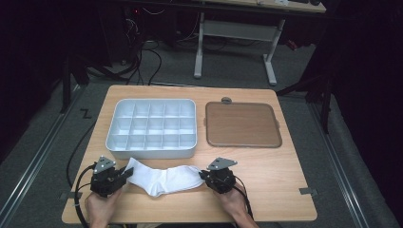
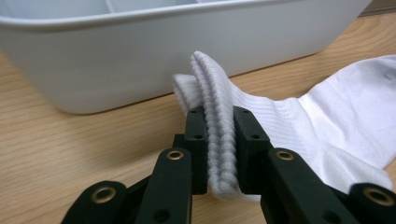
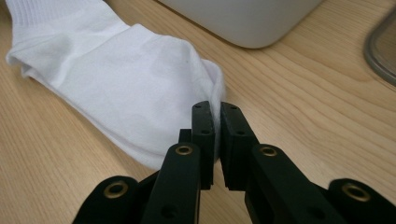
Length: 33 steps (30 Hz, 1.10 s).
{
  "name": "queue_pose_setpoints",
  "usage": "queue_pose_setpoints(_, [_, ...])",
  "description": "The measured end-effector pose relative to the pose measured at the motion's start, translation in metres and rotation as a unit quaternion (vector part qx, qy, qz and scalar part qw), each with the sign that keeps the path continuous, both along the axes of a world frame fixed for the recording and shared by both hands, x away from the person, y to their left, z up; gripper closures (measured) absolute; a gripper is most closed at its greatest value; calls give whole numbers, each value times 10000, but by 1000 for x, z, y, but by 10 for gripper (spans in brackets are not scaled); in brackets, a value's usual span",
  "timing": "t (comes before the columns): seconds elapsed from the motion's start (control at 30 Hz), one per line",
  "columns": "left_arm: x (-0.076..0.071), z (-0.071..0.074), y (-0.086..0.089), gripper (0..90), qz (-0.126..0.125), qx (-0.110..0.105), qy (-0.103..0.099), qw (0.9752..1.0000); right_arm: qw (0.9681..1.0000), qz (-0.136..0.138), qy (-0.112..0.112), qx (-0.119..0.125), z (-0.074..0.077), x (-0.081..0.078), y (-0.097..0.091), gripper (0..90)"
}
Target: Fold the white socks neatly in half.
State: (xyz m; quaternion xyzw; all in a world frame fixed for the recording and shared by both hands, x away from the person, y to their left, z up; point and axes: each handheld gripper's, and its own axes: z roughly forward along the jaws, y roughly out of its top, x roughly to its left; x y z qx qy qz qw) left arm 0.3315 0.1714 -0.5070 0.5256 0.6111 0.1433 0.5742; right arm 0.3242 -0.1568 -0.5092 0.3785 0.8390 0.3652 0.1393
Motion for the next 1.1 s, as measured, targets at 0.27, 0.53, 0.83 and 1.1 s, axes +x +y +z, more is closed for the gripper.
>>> queue_pose_setpoints(0.27, [-3,-2,-23,777,-157,97,-67,9998,9998,-161,-77,-20,1,-6,-25,860])
queue_pose_setpoints(0.53, [-2,-6,-50,773,-398,39,-27,9992,9989,-451,-82,-74,2,-9,-52,859])
queue_pose_setpoints(0.83, [2,-14,-77,770,-584,-31,68,9983,9970,-756,-157,1,5,-12,-81,859])
queue_pose_setpoints(1.1, [4,-16,-95,766,-703,-17,44,9975,9951,-964,-131,-201,3,-13,-96,859])
